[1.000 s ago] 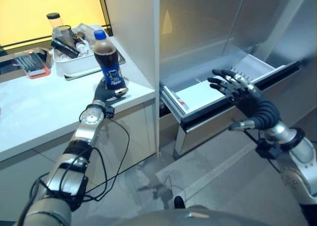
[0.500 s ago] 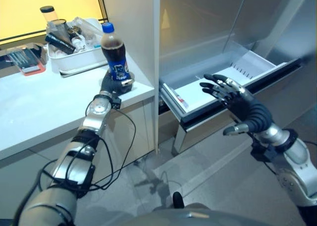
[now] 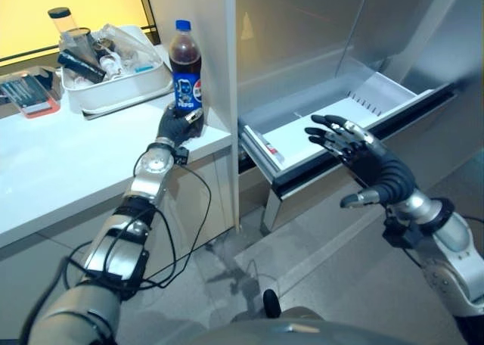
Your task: Take the drinks into the refrigerator
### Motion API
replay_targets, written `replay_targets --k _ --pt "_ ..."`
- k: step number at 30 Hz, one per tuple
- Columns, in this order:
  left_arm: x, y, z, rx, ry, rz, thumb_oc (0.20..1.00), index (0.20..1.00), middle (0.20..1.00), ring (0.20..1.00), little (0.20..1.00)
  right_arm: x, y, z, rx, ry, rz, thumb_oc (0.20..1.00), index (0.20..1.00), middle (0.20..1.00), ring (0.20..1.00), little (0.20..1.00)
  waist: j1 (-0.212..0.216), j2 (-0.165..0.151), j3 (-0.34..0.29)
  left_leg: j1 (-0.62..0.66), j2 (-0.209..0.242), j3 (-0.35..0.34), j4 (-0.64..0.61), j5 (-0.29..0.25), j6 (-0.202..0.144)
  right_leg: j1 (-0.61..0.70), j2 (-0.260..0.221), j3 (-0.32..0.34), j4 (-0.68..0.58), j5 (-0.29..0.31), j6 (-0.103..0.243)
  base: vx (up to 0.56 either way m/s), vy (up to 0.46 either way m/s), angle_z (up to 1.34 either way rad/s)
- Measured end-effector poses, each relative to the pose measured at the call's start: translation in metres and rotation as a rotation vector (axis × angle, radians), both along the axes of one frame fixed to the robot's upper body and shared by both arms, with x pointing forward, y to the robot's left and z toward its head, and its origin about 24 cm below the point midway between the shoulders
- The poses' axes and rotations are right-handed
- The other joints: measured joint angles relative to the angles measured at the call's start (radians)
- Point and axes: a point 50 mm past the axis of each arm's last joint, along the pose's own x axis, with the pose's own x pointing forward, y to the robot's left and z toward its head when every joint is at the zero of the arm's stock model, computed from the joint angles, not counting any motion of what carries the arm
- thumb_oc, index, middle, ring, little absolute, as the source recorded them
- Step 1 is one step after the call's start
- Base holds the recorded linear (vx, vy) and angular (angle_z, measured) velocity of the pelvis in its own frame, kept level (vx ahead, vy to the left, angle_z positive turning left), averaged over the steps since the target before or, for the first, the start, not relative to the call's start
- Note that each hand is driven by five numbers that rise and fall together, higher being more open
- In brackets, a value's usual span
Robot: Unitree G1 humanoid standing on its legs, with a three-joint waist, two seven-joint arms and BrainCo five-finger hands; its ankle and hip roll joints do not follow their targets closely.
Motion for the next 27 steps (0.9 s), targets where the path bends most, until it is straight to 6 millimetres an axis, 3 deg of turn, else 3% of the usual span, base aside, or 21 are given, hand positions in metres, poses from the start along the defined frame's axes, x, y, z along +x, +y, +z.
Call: replay_targets --k 22,27 --pt "-0.0001 -0.0019 -0.0033 -0.014 0.018 0.002 0.2 0.2 0.2 0.2 0.2 -0.0006 0.0003 -0.0017 0.001 0.008 0.001 1.0 1.0 1.0 1.0 1.0 0.002 -0.004 0.003 0.014 0.001 -0.001 -0.001 0.0 0.0 0.014 0.0 0.0 0.0 0.003 -0.002 0.0 0.0 0.0" --pt "-0.0054 -0.0023 -0.0066 -0.086 0.014 -0.01 0.2 0.2 0.2 0.2 0.2 -0.0004 0.0 -0.0021 0.001 0.01 0.0 1.0 1.0 1.0 1.0 1.0 0.002 -0.004 0.003 0.015 0.001 -0.001 -0.002 0.0 0.0 0.015 0.0 0.0 0.0 0.0 0.001 0.0 0.0 0.0"
